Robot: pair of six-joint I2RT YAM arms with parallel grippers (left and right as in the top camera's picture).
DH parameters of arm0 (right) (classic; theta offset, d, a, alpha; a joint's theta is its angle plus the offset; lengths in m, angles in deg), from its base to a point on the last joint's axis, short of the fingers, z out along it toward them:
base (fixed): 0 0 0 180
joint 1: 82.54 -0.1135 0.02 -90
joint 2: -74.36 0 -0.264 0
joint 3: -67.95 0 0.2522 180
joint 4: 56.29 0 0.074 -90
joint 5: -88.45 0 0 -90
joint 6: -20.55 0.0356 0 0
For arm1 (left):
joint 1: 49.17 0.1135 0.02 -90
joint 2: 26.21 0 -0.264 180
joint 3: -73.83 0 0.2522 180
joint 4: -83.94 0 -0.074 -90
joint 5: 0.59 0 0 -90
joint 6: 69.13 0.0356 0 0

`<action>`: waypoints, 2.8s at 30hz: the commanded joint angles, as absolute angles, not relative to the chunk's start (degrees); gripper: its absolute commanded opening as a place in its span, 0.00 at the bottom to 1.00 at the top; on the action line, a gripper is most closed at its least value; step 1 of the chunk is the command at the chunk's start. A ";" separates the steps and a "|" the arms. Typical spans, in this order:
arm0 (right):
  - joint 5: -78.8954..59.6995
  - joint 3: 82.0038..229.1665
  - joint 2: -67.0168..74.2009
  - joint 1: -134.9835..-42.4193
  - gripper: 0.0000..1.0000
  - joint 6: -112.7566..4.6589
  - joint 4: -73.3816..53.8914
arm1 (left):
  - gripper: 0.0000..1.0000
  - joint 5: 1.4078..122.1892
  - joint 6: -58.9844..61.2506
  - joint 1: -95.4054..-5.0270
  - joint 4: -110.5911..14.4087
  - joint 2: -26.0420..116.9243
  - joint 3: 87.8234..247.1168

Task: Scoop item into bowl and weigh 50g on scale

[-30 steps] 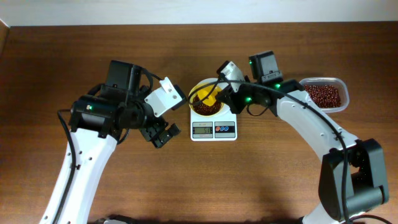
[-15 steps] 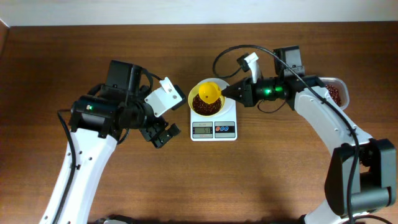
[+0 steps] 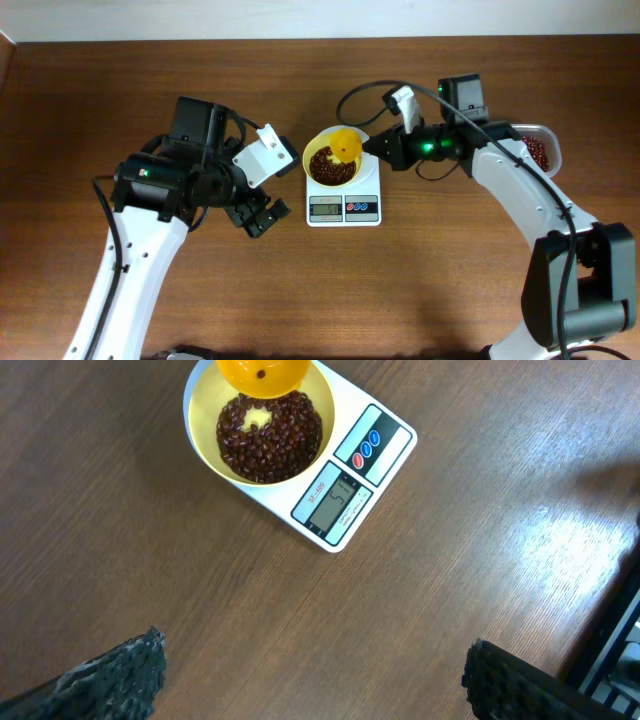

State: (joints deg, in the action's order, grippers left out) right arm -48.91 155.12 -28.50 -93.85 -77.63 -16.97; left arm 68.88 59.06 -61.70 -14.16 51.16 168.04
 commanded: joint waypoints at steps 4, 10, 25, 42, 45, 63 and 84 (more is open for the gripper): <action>-33.83 155.88 -28.55 -98.59 0.04 -82.00 -16.73 | 0.99 68.86 59.52 -61.77 -14.11 50.96 168.04; -25.78 155.86 -28.79 -102.09 0.04 -82.77 -16.75 | 0.99 68.86 59.55 -61.77 -14.11 50.96 168.04; -19.99 155.86 -29.03 -102.09 0.04 -82.75 -18.61 | 0.99 68.88 59.55 -61.77 -14.11 50.96 168.04; -23.01 155.86 -29.03 -102.09 0.04 -94.75 -19.50 | 0.99 68.88 59.52 -61.77 -14.11 50.96 168.04; -27.03 155.86 -29.03 -102.09 0.04 -94.75 -19.24 | 0.99 68.88 59.52 -61.77 -14.11 50.96 168.04; -37.80 155.88 -29.03 -102.02 0.04 -92.28 -15.05 | 0.99 68.88 59.52 -61.77 -14.11 50.96 168.04; -54.39 155.88 -29.03 -93.35 0.04 -77.92 -15.96 | 0.99 68.86 59.52 -61.77 -14.14 50.96 168.04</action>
